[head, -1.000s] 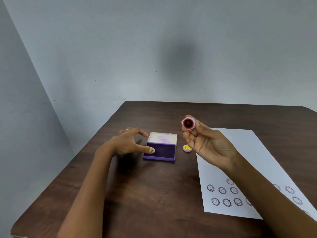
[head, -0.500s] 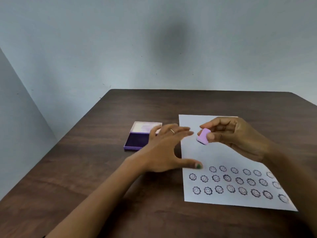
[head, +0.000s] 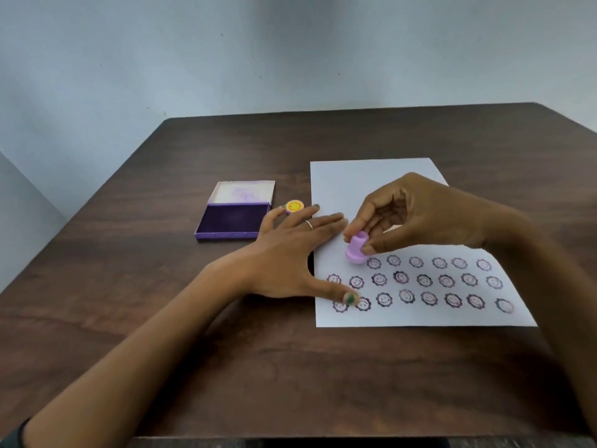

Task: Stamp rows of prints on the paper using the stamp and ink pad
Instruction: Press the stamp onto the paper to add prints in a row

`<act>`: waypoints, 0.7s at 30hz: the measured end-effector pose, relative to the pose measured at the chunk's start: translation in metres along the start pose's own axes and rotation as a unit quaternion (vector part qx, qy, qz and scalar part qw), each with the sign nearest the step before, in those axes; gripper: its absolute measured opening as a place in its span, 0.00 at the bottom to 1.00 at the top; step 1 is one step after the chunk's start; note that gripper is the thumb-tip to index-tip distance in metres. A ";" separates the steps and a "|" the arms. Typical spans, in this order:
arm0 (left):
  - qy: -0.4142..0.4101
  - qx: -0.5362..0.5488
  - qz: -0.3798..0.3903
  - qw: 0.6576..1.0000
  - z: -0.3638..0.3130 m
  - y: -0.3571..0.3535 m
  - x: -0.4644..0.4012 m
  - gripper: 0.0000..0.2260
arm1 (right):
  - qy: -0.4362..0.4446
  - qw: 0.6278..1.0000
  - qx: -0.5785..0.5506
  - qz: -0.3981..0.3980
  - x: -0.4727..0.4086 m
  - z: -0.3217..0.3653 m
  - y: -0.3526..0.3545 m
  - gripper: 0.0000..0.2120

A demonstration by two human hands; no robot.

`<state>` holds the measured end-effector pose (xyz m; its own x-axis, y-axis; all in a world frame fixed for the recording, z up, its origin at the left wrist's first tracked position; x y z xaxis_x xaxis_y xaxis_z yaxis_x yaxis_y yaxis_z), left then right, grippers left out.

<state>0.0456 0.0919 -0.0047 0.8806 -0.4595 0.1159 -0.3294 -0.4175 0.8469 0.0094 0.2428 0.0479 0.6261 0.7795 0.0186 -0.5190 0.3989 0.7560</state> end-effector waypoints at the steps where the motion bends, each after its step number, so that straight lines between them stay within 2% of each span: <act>1: 0.000 -0.001 0.000 1.000 0.000 0.000 0.000 0.47 | 0.000 1.000 0.000 0.006 0.000 0.000 -0.001 0.12; 21: 0.000 -0.002 0.004 1.000 0.002 -0.001 -0.002 0.47 | 0.016 1.000 -0.014 0.022 -0.003 -0.003 -0.007 0.13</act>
<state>0.0437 0.0916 -0.0062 0.8785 -0.4619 0.1222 -0.3345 -0.4119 0.8476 0.0096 0.2395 0.0400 0.5842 0.8111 0.0300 -0.5613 0.3770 0.7367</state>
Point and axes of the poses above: each hand's wrist, its own x-axis away from the middle knuckle, its own y-axis out of the back of the hand, z = x × y, the point moved 5 cm from there along -x, towards the middle knuckle, and after that the axes turned 15 degrees about x, right-handed, at the moved point
